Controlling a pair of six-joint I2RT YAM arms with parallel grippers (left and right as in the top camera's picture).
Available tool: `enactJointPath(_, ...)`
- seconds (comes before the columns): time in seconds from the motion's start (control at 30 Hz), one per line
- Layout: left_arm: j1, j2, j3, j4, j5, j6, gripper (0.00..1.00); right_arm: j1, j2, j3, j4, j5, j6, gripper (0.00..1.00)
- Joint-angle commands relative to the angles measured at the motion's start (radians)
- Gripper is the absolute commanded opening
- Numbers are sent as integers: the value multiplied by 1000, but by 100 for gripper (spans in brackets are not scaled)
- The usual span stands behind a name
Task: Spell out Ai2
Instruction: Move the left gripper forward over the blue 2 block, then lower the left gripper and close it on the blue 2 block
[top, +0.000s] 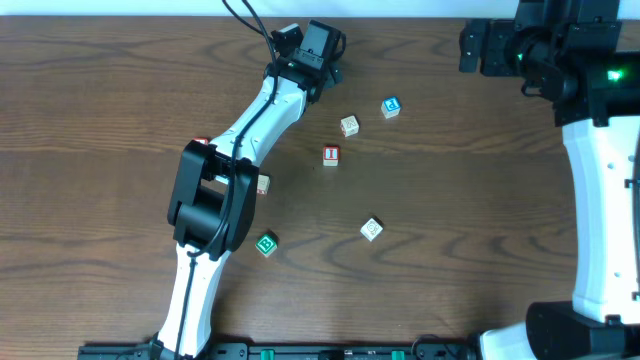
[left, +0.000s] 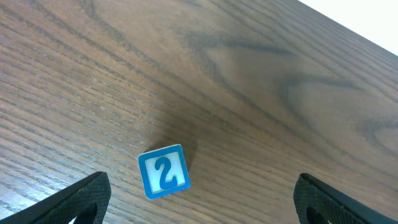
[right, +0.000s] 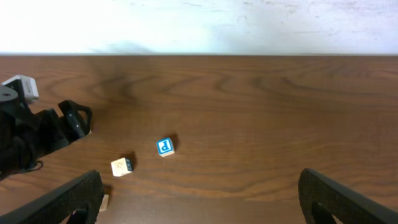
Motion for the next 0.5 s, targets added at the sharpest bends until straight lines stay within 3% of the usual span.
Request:
enactJointPath(0.0, 2, -6, 23, -5, 22, -27, 95, -6, -16, 0, -2, -21, -16, 99)
enactJointPath(0.2, -7, 12, 23, -12, 10, -159, 95, -6, -16, 0, -10, -21, -16, 99)
enactJointPath(0.47, -4, 45, 23, -47, 16, -161, 95, -6, -16, 0, -26, -21, -16, 99)
